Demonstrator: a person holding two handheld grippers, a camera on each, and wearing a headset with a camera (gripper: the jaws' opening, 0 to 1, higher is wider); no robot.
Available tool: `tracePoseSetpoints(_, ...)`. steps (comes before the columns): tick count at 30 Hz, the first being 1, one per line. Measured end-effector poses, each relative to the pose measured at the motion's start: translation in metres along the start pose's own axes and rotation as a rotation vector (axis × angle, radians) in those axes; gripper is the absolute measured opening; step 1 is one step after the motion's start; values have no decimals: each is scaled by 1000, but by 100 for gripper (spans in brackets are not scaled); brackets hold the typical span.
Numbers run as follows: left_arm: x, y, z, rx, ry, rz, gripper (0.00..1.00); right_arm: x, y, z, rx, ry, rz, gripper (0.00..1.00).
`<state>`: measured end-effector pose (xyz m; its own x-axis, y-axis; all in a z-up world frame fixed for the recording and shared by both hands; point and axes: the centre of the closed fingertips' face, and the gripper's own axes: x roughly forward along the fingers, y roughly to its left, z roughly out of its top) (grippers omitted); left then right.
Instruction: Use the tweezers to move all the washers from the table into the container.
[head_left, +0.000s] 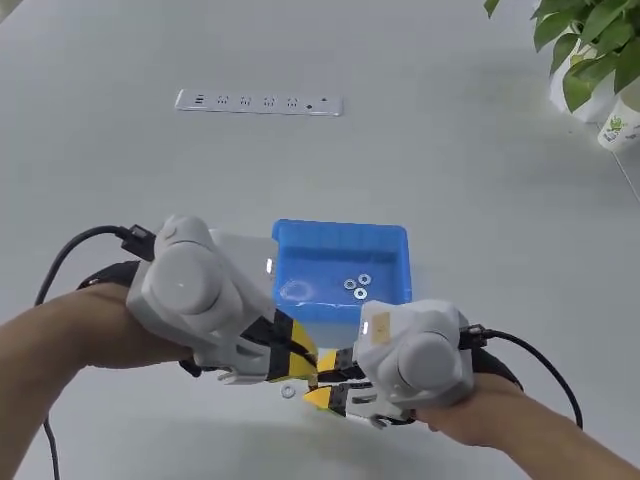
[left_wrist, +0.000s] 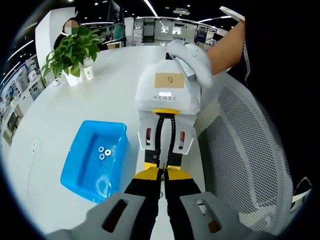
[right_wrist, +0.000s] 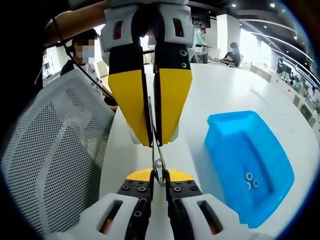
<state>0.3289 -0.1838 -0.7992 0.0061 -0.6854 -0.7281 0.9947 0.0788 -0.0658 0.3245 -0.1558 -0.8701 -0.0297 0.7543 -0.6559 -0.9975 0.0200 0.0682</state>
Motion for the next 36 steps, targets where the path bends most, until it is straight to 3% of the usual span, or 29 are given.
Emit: tracePoseSetpoints(36, -1, 1, 2, 12, 10, -1, 6, -1, 0, 1, -2, 4, -8, 9)
